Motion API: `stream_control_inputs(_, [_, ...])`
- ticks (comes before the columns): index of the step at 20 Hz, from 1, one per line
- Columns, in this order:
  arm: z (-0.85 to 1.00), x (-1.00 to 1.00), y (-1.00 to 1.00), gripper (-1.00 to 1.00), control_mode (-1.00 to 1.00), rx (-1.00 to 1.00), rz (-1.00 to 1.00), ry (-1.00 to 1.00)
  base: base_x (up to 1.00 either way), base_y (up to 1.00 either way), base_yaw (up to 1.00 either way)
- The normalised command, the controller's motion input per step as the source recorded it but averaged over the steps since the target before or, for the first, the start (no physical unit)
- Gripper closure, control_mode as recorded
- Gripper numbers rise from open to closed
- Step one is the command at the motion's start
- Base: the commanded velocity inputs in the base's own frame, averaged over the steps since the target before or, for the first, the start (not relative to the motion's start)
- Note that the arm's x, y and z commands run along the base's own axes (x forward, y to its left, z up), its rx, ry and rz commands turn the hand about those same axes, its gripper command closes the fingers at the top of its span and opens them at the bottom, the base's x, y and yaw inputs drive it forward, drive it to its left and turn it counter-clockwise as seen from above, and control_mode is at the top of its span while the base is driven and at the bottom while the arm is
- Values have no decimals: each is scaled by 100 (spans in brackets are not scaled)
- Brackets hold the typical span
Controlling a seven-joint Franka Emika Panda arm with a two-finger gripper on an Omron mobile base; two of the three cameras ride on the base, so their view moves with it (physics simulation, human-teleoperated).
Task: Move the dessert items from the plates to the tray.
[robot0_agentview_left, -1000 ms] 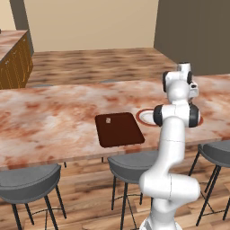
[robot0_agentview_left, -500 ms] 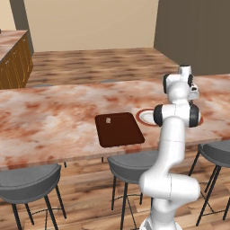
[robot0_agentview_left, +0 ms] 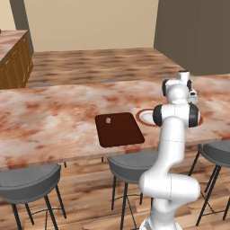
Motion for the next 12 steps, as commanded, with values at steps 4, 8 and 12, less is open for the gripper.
stream_control_inputs(4, [-36, 0, 0, -100, -100, 0, 0, 0, 0, 0, 0])
stream_control_inputs(8, [-34, 0, 0, -100, -100, 0, 0, 0, 0, 0, 0])
stream_control_inputs(12, [-29, 0, -13, -100, -100, 0, 0, 0, 0, 0, 0])
